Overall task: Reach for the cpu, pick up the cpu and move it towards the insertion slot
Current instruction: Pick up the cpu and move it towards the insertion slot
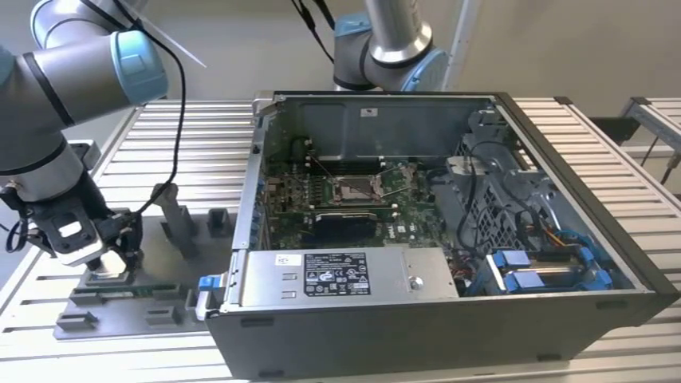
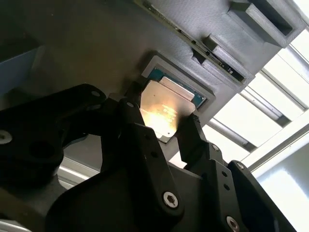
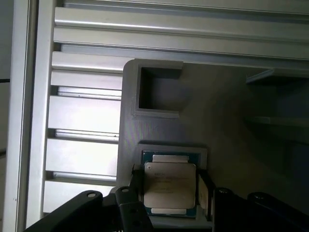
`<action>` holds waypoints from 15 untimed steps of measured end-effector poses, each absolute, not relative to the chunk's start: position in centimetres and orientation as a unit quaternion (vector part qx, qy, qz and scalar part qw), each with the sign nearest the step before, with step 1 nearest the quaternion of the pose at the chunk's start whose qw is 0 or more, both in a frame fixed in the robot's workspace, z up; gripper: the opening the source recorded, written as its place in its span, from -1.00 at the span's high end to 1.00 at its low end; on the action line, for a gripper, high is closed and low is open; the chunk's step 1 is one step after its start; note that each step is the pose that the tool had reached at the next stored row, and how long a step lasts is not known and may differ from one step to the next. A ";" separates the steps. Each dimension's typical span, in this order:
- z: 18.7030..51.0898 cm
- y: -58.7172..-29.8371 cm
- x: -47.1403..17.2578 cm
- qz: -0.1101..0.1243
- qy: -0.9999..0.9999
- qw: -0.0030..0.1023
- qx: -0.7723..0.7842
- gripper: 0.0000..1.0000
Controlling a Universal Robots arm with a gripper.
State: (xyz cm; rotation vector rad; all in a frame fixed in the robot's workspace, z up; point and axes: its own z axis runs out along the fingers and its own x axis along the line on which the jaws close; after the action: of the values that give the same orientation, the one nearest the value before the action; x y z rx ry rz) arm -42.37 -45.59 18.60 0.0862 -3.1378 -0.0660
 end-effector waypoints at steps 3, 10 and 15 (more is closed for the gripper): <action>18.6 -45.6 -42.4 -0.021 -0.999 0.001 0.027 1.00; 19.3 -45.6 -42.4 -0.021 -0.999 0.001 0.027 1.00; 20.1 -45.6 -42.4 -0.021 -0.999 0.001 0.027 1.00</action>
State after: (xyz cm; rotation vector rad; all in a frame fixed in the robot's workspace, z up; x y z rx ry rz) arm -42.37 -45.59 20.07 0.0863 -3.1378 -0.0672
